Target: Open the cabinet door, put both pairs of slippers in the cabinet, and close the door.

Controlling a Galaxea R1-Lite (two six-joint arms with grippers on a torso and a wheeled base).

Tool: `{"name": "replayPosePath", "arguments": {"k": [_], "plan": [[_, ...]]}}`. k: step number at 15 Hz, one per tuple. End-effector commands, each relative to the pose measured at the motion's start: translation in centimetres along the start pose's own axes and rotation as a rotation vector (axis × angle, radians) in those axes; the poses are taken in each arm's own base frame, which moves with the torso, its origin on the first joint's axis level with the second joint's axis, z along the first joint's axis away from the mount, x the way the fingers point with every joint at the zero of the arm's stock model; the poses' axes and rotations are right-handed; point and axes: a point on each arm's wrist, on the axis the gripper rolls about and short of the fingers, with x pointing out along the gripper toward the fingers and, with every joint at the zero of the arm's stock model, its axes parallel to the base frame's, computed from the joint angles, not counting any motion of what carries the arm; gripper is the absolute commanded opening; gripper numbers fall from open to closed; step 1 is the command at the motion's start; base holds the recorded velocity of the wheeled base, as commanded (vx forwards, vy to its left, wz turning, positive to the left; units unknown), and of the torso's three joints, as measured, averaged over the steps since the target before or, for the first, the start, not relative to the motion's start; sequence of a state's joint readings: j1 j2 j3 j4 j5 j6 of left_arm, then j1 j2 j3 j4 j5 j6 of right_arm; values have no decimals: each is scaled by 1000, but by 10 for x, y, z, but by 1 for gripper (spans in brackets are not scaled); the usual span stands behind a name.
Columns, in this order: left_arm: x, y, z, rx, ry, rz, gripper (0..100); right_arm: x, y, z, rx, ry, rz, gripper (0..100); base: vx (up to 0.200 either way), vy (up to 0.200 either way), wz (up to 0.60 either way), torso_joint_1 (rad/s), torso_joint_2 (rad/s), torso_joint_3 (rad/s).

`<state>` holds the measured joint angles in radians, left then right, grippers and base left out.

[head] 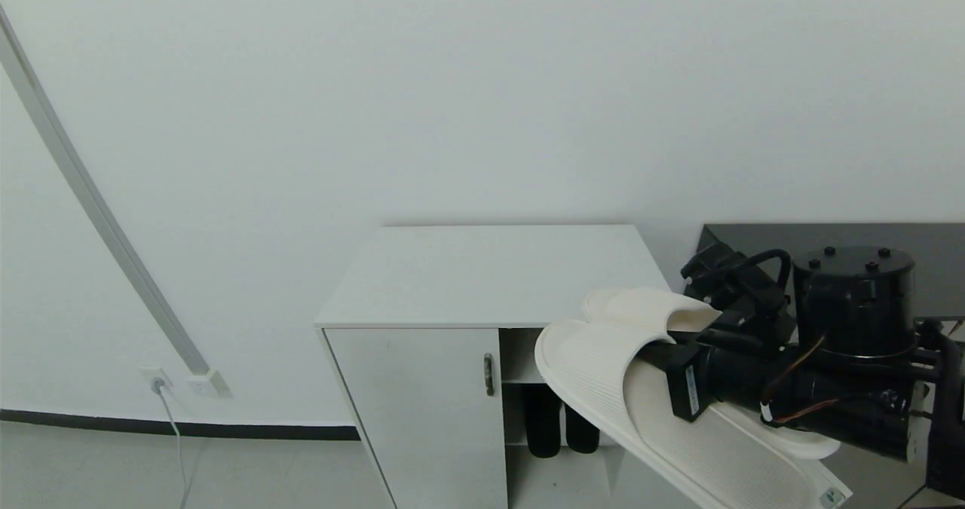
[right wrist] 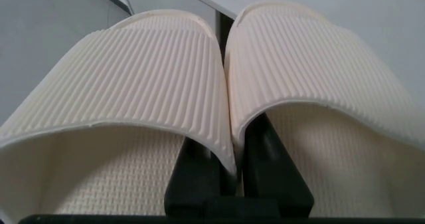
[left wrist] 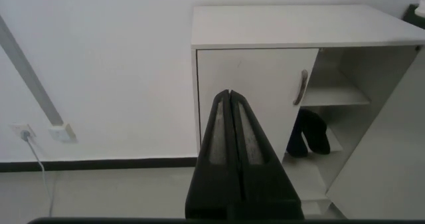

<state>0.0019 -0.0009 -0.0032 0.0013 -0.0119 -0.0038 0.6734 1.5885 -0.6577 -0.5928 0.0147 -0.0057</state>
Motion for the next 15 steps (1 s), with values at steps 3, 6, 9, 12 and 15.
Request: {"name": "replayPosePath", "arguments": {"k": [3,6,9,12,15], "plan": [[0,0,0,1,1,-1,0,1,4,-1,-5,4,14,0,0,0,0,0,0,0],[0,0,0,-1,1,1,0,3,4,-3,-5,15,14,0,0,0,0,0,0,0],[0,0,0,-1,1,1,0,9,4,-6,-5,15,15,0,0,0,0,0,0,0],[0,0,0,-1,1,1,0,15,4,-13,-9,-2,14,0,0,0,0,0,0,0],[0,0,0,-1,3,1,0,19,5,-16,-36,-18,15,0,0,0,0,0,0,0]]}}
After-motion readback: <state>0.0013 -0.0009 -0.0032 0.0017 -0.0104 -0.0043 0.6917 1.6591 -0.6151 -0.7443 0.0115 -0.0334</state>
